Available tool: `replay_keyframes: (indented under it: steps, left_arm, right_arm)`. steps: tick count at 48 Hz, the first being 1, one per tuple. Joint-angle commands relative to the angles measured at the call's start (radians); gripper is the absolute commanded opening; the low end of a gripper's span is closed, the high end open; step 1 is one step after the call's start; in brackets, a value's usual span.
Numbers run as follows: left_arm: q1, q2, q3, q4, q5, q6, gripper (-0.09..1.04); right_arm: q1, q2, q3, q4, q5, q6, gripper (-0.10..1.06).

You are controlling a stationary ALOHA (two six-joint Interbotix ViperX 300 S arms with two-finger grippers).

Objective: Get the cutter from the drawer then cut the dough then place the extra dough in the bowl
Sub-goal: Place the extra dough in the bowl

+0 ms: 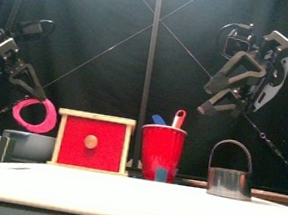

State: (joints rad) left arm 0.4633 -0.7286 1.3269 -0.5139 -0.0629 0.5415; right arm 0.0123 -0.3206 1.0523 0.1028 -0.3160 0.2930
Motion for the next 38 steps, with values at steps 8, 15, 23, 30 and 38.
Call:
replay_keyframes:
  steps: [8,15,23,30,38]
  left_arm:
    - [-0.018,0.107,-0.037,-0.003,-0.064,0.002,0.43]
    - [-0.041,0.135,-0.057,0.0,-0.101,0.003,0.43]
    - [-0.049,0.161,-0.064,-0.002,-0.104,0.002,0.43]
    - [-0.058,0.172,-0.064,-0.002,-0.104,0.002,0.45]
    - [-0.084,0.172,-0.063,-0.014,-0.101,0.0,0.57]
  right_arm:
    - [-0.006,0.018,-0.034,-0.002,-0.009,-0.003,0.9]
    - [-0.006,0.037,-0.044,-0.002,-0.009,-0.003,0.9]
    - [-0.006,0.048,-0.054,-0.002,-0.005,-0.005,0.9]
    - [-0.005,0.049,-0.054,-0.002,-0.005,-0.005,0.9]
    - [-0.006,0.049,-0.054,-0.002,-0.005,-0.005,0.9]
